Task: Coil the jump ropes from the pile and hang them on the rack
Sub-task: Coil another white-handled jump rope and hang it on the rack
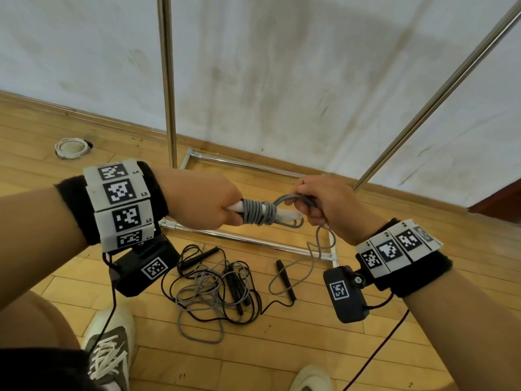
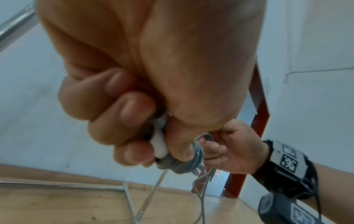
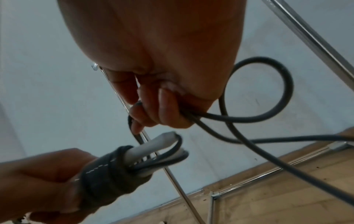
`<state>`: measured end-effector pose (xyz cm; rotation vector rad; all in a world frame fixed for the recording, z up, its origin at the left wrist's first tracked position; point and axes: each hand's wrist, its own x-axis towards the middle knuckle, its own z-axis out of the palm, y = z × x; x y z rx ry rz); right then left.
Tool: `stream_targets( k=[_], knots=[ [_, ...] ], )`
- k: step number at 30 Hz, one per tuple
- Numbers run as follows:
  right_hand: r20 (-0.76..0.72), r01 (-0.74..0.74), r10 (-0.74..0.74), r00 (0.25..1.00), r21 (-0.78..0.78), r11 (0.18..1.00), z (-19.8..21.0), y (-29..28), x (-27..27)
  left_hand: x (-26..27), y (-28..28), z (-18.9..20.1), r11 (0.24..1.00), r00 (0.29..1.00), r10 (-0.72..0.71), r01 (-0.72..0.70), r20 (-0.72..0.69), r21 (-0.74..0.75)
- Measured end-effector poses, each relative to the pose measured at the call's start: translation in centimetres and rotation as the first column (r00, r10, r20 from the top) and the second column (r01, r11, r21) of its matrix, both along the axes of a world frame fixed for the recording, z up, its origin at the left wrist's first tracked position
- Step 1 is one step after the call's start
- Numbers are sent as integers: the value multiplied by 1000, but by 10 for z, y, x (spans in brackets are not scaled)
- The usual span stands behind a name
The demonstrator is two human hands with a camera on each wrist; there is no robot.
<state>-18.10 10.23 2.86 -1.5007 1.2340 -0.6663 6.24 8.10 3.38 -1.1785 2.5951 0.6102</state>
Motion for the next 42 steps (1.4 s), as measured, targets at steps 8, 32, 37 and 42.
stream_targets(
  k=[8,32,37,42],
  knots=[
    [175,-6,16,984,-58,998,0,6,3,6,-13,5,979,964,124,-157,-236,-127],
    [-179,-105,79,981,-145,984,-36,-6,-20,9,4,23,985,891,73,7,-449,174],
    [-680,-368,94,727,-271,889,-30,-17,-30,7,8,19,969,925,44,52,-377,242],
    [-485,-229,77,871,-264,937,-23,-20,-27,4,6,9,982,978,-25,64,-207,181]
  ],
)
